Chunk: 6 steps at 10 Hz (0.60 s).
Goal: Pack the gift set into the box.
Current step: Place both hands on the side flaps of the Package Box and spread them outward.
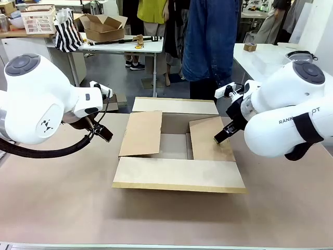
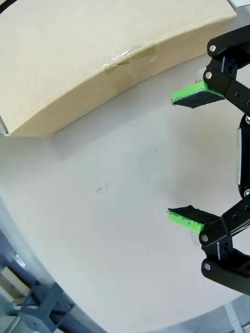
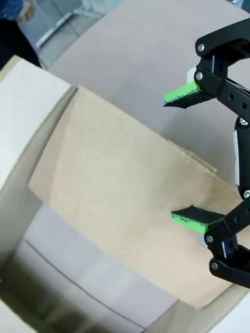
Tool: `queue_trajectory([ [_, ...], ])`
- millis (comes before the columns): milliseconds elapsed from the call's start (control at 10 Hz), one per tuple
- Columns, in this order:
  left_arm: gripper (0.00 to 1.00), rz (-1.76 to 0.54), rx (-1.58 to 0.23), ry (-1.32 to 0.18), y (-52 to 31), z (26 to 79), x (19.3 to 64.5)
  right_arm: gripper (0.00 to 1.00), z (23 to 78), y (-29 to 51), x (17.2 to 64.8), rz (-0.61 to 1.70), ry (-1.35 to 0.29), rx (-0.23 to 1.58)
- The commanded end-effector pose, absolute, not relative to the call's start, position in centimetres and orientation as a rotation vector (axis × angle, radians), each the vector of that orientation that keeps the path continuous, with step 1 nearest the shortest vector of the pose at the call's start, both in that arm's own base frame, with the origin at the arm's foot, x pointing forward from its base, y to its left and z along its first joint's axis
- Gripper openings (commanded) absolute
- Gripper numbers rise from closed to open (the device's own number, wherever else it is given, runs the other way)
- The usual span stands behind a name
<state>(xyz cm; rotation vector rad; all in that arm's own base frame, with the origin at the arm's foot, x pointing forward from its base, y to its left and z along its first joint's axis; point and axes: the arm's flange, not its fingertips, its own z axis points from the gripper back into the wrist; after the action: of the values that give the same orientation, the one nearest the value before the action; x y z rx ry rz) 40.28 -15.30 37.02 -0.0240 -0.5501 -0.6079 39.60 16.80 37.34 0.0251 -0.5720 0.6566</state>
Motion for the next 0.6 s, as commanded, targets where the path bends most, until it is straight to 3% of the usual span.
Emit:
queue_trajectory([
  [0,1.0,-0.606,-0.024,-0.55,-15.22,37.03,40.3,1.0,37.34,16.8,39.6,0.656,-0.572,0.025],
  [500,1.0,-0.606,-0.024,-0.55,-15.22,37.03,40.3,1.0,37.34,16.8,39.6,0.656,-0.572,0.025],
])
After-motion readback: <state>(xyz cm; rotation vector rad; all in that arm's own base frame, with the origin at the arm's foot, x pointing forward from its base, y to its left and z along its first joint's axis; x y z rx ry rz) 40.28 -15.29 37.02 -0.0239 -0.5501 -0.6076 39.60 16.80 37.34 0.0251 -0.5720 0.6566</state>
